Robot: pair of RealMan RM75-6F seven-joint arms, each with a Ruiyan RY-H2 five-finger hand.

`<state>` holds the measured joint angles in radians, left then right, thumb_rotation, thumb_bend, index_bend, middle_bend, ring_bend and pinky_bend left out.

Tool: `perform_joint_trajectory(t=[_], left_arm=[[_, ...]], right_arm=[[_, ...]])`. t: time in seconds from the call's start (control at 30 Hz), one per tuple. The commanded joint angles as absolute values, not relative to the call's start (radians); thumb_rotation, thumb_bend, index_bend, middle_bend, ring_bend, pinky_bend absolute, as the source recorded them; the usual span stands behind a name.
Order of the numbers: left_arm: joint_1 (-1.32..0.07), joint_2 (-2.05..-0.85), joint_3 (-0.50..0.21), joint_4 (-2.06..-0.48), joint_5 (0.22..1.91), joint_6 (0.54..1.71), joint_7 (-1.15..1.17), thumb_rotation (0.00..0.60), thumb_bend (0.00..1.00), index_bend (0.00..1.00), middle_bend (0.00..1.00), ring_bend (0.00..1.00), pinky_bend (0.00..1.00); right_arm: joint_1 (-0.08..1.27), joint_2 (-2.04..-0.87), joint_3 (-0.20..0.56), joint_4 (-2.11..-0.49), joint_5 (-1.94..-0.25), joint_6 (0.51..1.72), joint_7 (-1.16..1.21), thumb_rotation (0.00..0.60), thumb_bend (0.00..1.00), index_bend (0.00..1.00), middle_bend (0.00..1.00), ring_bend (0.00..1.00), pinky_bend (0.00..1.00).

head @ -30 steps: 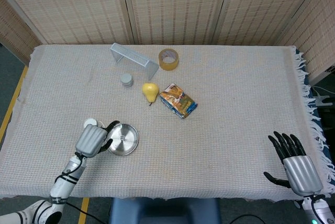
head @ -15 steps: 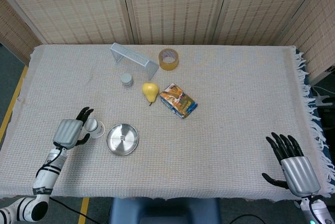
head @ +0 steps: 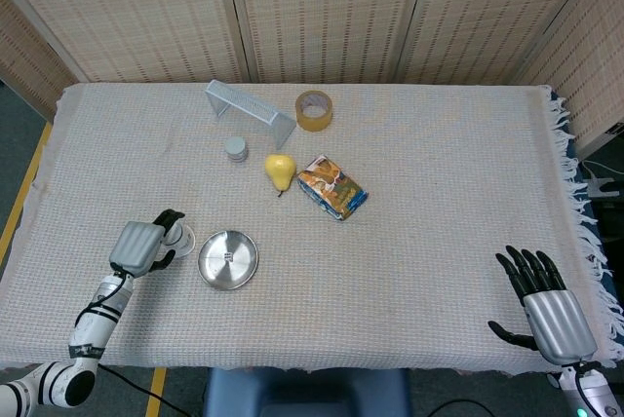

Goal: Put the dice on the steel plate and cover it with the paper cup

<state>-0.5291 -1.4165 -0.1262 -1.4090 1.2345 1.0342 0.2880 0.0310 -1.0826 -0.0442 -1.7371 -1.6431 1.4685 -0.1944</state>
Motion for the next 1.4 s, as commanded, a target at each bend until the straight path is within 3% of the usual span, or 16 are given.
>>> perform_joint_trajectory(t=[0.03, 0.33, 0.5, 0.77, 0.93, 1.4], left_arm=[[-0.538, -1.419, -0.127, -1.400, 1.223, 1.024, 0.300, 0.600, 0.35, 0.23, 0.24, 0.69, 0.93], [-0.540, -1.427, -0.119, -1.380, 1.233, 1.036, 0.301, 0.600, 0.35, 0.36, 0.37, 0.69, 0.91], [-0.542, -1.426, -0.118, -1.378, 1.232, 1.032, 0.290, 0.600, 0.36, 0.38, 0.40, 0.69, 0.90], [-0.541, -1.411, -0.108, -1.389, 1.264, 1.041, 0.253, 0.600, 0.43, 0.41, 0.58, 0.69, 0.88], [-0.540, -1.402, -0.106, -1.396, 1.259, 1.033, 0.241, 0.600, 0.46, 0.44, 0.64, 0.69, 0.88], [-0.540, -1.347, -0.108, -1.543, 1.316, 1.084, 0.244, 0.600, 0.48, 0.46, 0.68, 0.69, 0.89]], right_arm=[[0.029, -1.082, -0.045, -1.738, -1.647, 1.473, -0.194, 0.471, 0.08, 0.00, 0.00, 0.00, 0.00], [0.032, -1.084, -0.043, -1.737, -1.639, 1.466, -0.196, 0.473, 0.08, 0.00, 0.00, 0.00, 0.00], [0.031, -1.084, -0.041, -1.738, -1.636, 1.467, -0.198, 0.473, 0.08, 0.00, 0.00, 0.00, 0.00], [0.033, -1.085, -0.042, -1.738, -1.635, 1.461, -0.197, 0.472, 0.08, 0.00, 0.00, 0.00, 0.00], [0.034, -1.086, -0.044, -1.738, -1.636, 1.459, -0.198, 0.473, 0.08, 0.00, 0.00, 0.00, 0.00], [0.039, -1.088, -0.048, -1.739, -1.638, 1.448, -0.201, 0.472, 0.08, 0.00, 0.00, 0.00, 0.00]])
